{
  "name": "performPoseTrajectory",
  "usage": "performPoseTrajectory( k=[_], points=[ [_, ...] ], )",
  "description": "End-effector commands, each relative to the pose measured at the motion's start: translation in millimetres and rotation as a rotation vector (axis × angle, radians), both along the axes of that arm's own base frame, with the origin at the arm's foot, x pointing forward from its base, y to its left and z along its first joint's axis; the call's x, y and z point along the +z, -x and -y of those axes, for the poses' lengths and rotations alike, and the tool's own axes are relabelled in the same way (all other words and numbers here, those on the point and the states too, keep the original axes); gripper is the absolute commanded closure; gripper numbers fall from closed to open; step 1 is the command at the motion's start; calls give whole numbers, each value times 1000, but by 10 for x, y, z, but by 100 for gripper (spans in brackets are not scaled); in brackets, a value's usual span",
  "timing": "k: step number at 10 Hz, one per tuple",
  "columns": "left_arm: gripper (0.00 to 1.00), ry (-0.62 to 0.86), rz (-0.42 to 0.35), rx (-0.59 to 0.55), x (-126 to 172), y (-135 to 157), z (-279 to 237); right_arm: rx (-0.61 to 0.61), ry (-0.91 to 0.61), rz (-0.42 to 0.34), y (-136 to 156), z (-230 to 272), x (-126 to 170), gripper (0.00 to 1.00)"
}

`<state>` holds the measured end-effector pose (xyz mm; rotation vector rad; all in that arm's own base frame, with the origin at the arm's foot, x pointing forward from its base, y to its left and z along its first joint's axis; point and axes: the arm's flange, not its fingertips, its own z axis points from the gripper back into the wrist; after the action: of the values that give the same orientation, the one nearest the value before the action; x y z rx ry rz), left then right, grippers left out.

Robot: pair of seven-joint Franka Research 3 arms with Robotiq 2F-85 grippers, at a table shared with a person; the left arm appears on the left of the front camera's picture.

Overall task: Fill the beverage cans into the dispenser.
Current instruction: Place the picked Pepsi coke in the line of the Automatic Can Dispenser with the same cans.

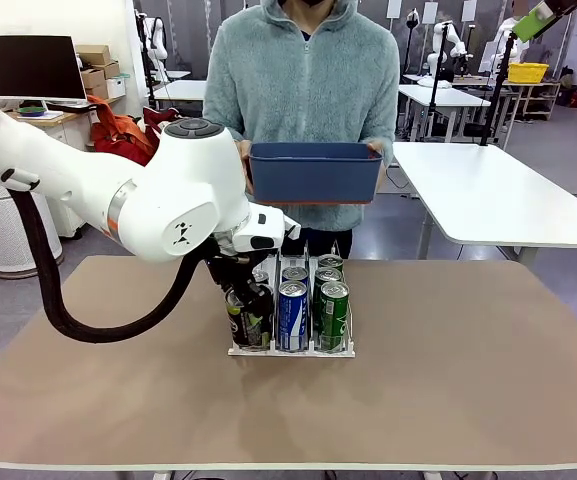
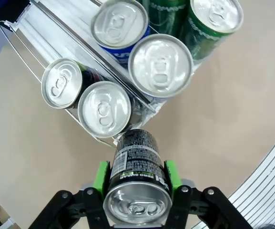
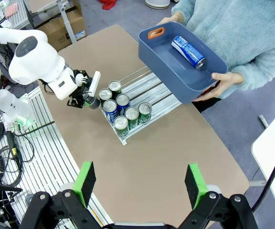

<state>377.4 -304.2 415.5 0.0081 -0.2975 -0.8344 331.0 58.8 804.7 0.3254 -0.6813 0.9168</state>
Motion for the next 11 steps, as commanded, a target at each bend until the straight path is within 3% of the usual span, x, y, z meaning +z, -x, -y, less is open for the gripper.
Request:
performPoseTrajectory(
  k=[1, 7, 11],
  points=[
    [42, 21, 61, 12, 61, -181, 47, -8, 0, -4, 34, -15, -37, 0],
    [42, 48, 146, 33, 5, -622, 58, -8, 0, -4, 34, -15, -37, 0],
    [42, 38, 100, -1, -233, -681, 127, -8, 0, -4, 34, -15, -37, 0]
  ],
)
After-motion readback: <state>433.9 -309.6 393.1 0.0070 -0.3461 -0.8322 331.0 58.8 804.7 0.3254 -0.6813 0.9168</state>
